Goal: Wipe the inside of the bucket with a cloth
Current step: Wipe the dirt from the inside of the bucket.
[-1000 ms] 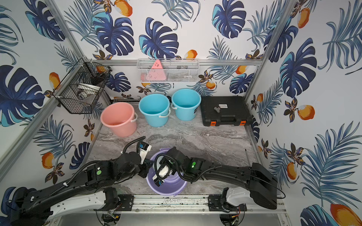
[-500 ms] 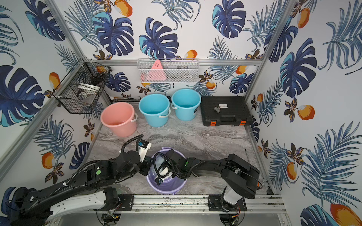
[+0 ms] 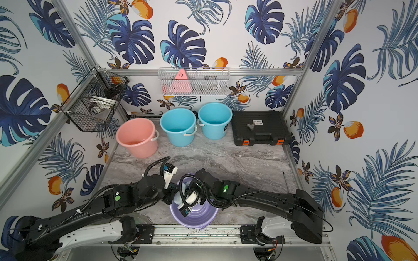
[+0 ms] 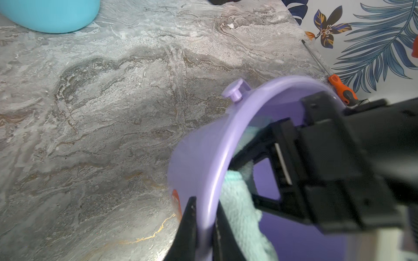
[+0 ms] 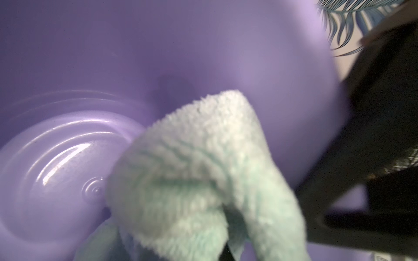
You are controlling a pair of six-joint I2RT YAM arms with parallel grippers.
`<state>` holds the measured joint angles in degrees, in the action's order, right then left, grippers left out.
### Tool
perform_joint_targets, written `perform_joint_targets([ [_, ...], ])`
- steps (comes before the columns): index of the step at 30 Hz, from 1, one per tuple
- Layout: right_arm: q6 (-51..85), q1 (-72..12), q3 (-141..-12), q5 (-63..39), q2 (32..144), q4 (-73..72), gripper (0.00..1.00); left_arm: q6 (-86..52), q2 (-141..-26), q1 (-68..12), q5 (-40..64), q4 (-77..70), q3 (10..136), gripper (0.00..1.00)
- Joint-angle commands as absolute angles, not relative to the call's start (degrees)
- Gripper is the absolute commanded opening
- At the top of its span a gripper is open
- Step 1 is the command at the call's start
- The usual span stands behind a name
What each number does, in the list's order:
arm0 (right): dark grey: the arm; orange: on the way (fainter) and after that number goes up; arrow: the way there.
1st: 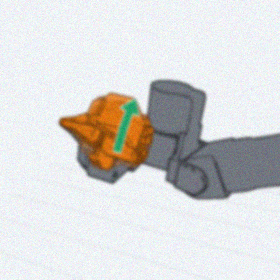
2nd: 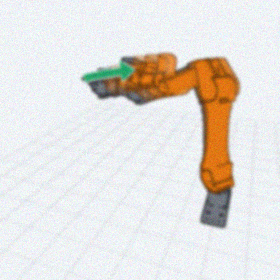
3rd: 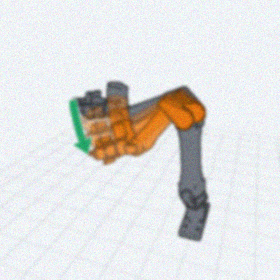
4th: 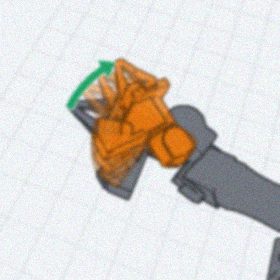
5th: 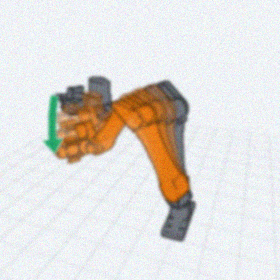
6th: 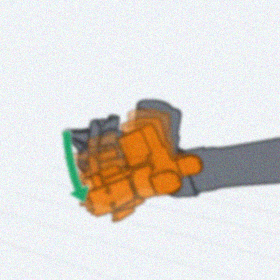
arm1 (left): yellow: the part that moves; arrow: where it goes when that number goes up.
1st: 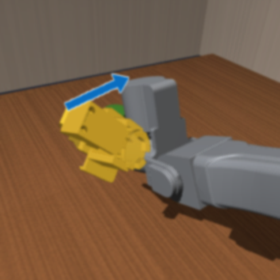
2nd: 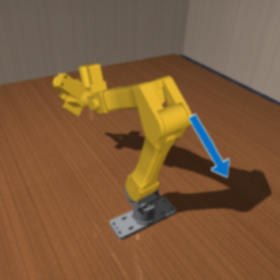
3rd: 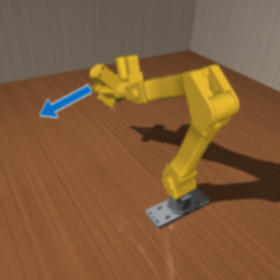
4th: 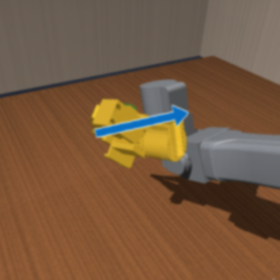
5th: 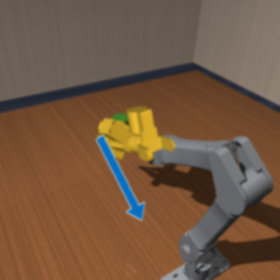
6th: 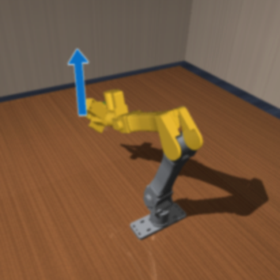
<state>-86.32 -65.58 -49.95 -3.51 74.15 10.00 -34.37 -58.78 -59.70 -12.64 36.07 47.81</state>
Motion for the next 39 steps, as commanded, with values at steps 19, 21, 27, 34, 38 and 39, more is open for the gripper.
perform_joint_targets([
  [19,-81.8,-68.1,-61.6,17.3,64.4,50.8,0.0,-33.8,-57.7,-59.7,-13.9,35.4,48.6,0.0],
  [21,-77.1,-68.7,-62.6,13.8,63.4,56.8,0.0,-33.8,-57.6,-59.7,-14.2,35.4,48.6,0.0],
  [27,-65.6,-69.9,-64.5,-1.8,62.8,66.2,0.0,-33.8,-57.9,-59.7,-14.4,35.0,48.7,0.0],
  [34,-59.3,-70.6,-61.5,-15.8,66.4,56.5,0.0,-33.8,-58.3,-59.7,-14.3,34.3,48.6,0.0],
  [38,-57.3,-70.6,-60.2,-21.9,69.5,44.9,0.0,-33.9,-58.5,-59.7,-14.0,34.0,48.8,0.0],
  [39,-56.6,-70.7,-59.7,-22.3,70.0,41.4,0.0,-33.9,-58.5,-59.7,-14.0,34.0,48.8,0.0],
])
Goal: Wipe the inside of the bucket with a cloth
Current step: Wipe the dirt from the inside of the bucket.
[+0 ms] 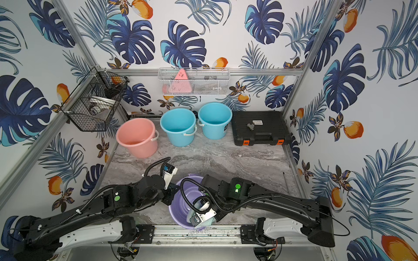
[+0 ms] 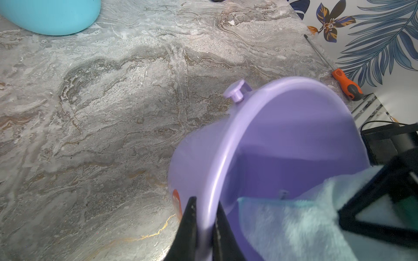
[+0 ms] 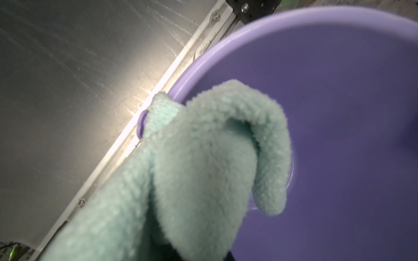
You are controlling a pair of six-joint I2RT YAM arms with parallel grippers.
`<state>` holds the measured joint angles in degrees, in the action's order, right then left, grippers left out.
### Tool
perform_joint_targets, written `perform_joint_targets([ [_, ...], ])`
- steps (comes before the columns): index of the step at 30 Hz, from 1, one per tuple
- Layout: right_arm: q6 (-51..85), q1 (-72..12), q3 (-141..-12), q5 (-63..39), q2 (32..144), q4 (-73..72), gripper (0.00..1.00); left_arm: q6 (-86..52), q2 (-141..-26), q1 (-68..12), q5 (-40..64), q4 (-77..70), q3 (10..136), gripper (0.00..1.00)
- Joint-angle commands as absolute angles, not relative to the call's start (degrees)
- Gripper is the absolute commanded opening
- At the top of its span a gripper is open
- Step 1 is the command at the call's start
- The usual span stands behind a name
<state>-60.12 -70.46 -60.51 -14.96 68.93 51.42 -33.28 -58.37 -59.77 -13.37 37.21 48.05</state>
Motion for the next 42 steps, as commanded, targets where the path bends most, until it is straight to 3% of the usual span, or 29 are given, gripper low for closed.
perform_joint_targets([
  [1,-55.9,-70.9,-59.0,-22.3,70.5,37.0,0.0,-34.0,-58.5,-59.7,-14.0,33.9,48.7,0.0],
  [6,-56.5,-72.5,-55.8,-13.6,72.5,19.5,0.0,-34.2,-58.2,-59.7,-13.7,33.8,48.4,0.0],
  [15,-81.4,-73.7,-58.0,9.8,75.0,19.5,0.0,-34.4,-57.5,-59.7,-13.5,34.0,48.3,0.0],
  [24,-99.6,-73.7,-56.9,20.4,71.6,17.2,0.0,-34.7,-56.7,-59.7,-13.4,34.2,47.8,0.0],
  [33,-90.2,-73.7,-59.1,31.0,66.1,36.5,0.0,-35.0,-55.9,-59.7,-14.0,35.0,47.5,0.0],
  [42,-68.4,-73.7,-66.2,15.3,60.8,65.9,0.0,-35.1,-55.5,-59.7,-14.1,34.6,47.0,0.0],
])
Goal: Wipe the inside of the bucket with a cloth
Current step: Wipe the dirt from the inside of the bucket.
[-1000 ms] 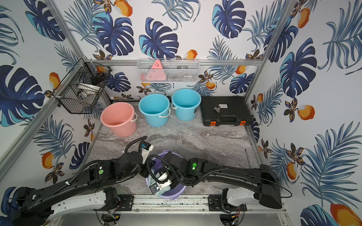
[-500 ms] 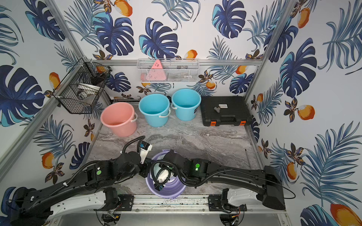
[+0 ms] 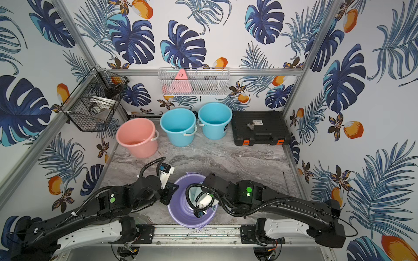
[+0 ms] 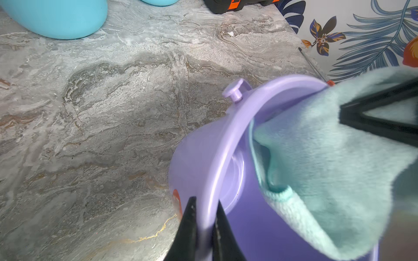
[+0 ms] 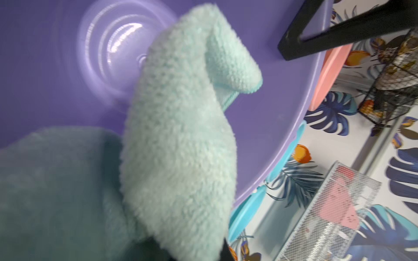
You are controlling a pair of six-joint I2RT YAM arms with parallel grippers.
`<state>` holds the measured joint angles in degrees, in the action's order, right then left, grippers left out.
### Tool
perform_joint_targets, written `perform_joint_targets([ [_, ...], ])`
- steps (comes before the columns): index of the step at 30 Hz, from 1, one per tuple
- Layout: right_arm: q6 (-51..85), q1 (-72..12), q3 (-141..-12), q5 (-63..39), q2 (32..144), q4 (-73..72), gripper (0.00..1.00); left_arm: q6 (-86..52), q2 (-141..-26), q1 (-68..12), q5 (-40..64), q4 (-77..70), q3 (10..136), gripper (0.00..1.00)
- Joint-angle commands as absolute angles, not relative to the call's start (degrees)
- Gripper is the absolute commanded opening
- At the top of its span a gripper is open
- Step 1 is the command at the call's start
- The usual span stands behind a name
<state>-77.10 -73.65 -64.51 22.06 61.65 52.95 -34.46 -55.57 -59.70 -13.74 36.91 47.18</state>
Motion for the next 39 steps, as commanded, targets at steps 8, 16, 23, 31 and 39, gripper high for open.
perform_joint_targets([
  [8,-61.4,-73.7,-61.8,-3.3,60.9,64.3,0.0,-34.8,-56.8,-59.7,-13.7,33.6,47.3,0.0],
  [16,-59.5,-73.7,-57.6,-15.0,65.6,44.5,0.0,-35.0,-57.5,-59.7,-13.4,33.0,47.2,0.0],
  [23,-58.9,-73.7,-58.8,-15.6,73.5,30.4,0.0,-35.0,-58.5,-59.7,-13.1,32.4,47.3,0.0],
  [31,-65.2,-73.7,-54.7,-0.9,76.6,10.4,0.0,-34.9,-58.6,-59.7,-12.6,32.0,47.3,0.0],
  [39,-83.6,-73.7,-51.5,13.3,78.7,-0.1,0.0,-34.6,-58.4,-59.7,-12.6,32.3,47.4,0.0],
])
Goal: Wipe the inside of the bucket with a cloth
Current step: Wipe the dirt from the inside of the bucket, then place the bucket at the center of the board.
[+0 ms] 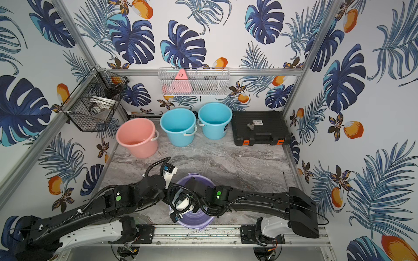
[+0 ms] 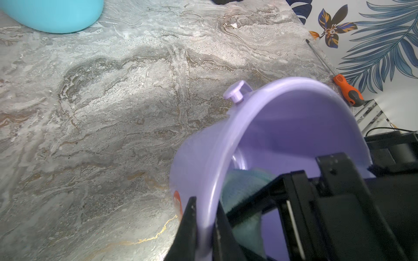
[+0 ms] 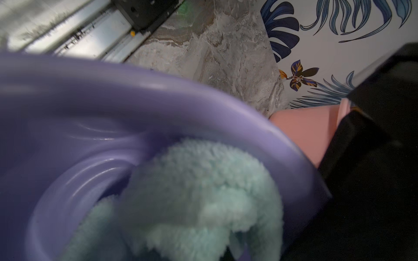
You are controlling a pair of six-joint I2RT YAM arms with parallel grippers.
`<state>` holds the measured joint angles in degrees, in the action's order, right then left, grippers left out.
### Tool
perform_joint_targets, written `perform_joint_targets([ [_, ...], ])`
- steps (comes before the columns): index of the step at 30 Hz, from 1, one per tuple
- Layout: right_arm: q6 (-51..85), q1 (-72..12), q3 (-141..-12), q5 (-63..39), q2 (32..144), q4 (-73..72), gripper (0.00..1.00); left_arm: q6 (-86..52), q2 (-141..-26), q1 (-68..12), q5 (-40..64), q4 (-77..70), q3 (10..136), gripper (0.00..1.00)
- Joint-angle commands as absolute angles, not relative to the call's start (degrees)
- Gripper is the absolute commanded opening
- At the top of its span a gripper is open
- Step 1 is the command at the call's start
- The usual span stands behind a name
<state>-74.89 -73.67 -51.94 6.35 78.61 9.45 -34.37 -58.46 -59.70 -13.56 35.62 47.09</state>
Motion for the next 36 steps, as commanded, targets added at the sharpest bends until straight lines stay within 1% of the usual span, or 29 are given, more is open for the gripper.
perform_joint_targets([
  [1,-85.5,-73.7,-51.5,14.5,78.6,-0.1,0.0,-34.6,-58.2,-59.7,-12.6,32.3,47.4,0.0],
  [5,-90.2,-72.9,-51.6,18.7,77.3,1.6,0.0,-34.6,-57.4,-59.7,-13.0,33.0,47.3,0.0],
  [8,-90.5,-71.9,-51.6,19.8,74.8,4.8,0.0,-34.5,-56.9,-59.7,-13.0,33.6,47.3,0.0],
  [12,-90.0,-70.6,-51.0,24.2,71.4,8.8,0.0,-34.6,-56.6,-59.7,-13.1,33.9,47.1,0.0],
  [18,-83.1,-70.4,-51.0,29.0,65.0,21.6,0.0,-34.7,-56.6,-59.7,-13.8,34.6,47.6,0.0],
  [21,-77.0,-70.5,-51.7,28.9,61.7,29.5,0.0,-35.2,-56.6,-59.7,-14.7,35.1,48.0,0.0],
  [25,-64.1,-71.0,-55.1,25.5,59.5,42.7,0.0,-35.9,-57.0,-59.7,-15.6,35.2,48.6,0.0],
  [29,-48.1,-71.4,-58.7,16.8,58.7,52.5,0.0,-37.6,-57.1,-59.4,-15.9,34.4,48.6,0.0],
  [33,-34.5,-71.5,-59.8,7.3,58.6,53.5,0.0,-38.1,-58.4,-57.6,-13.2,32.6,48.8,0.0],
  [36,-27.1,-71.5,-59.0,0.9,57.9,50.2,0.0,-37.7,-59.9,-55.9,-10.6,31.0,49.6,0.0],
])
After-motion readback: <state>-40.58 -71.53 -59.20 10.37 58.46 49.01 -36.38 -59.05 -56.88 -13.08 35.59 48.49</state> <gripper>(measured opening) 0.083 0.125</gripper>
